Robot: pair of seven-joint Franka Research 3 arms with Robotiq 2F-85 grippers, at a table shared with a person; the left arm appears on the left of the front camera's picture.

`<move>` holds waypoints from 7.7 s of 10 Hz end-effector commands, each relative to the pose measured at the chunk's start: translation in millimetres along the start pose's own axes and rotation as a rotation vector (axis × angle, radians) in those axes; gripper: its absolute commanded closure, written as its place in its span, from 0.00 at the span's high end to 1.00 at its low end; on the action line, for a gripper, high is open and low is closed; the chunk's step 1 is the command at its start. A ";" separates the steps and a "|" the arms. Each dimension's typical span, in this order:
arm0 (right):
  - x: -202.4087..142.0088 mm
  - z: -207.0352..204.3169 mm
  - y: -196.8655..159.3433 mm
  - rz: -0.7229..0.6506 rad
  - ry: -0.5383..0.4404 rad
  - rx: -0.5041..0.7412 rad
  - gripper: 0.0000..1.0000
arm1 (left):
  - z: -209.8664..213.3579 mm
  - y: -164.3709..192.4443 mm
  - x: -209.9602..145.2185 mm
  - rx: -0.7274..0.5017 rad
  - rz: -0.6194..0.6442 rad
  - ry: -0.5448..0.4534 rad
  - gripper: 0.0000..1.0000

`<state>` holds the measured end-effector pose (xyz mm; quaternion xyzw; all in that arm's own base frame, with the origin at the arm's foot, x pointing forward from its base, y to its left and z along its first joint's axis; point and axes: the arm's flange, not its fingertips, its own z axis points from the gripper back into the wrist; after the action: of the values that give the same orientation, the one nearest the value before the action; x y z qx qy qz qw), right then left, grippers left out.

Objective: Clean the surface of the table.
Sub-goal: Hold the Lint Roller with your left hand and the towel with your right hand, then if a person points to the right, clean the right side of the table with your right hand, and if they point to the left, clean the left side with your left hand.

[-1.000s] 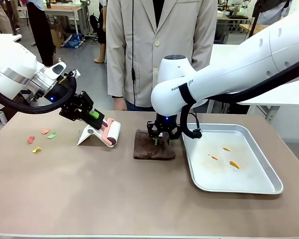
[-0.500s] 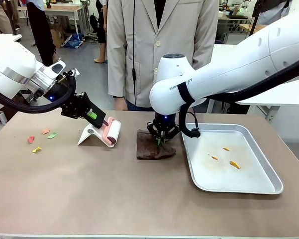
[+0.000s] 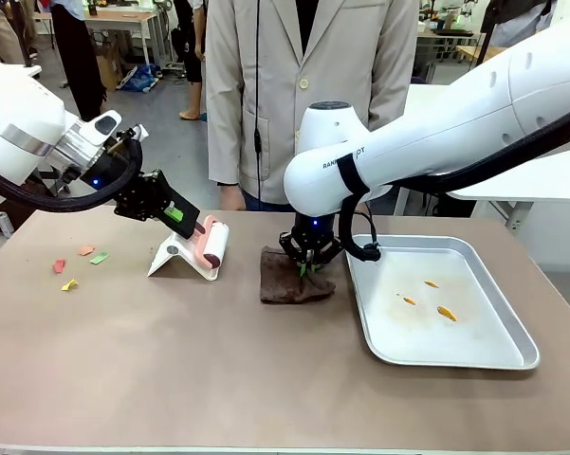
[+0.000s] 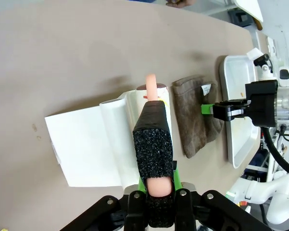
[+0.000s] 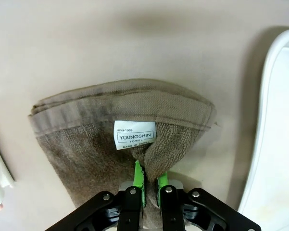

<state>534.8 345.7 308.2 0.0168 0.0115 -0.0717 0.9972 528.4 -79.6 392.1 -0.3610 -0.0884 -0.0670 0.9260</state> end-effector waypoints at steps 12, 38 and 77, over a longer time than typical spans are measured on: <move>-91.5 37.2 -189.0 0.248 0.227 1.376 0.00 | 236.8 38.3 -165.3 -0.494 -0.194 -0.177 0.00; -125.1 72.5 -471.3 -0.313 -0.066 1.467 0.00 | 276.3 234.7 -285.7 -0.707 0.069 -0.231 0.00; -125.1 72.5 -471.3 -0.313 -0.066 1.467 0.00 | 239.5 268.1 -146.0 -0.119 0.466 -0.322 0.00</move>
<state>345.3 -103.7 366.2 0.6698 -0.0646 -0.2037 0.7111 406.8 292.3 356.3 -0.4346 -0.1401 0.1916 0.8688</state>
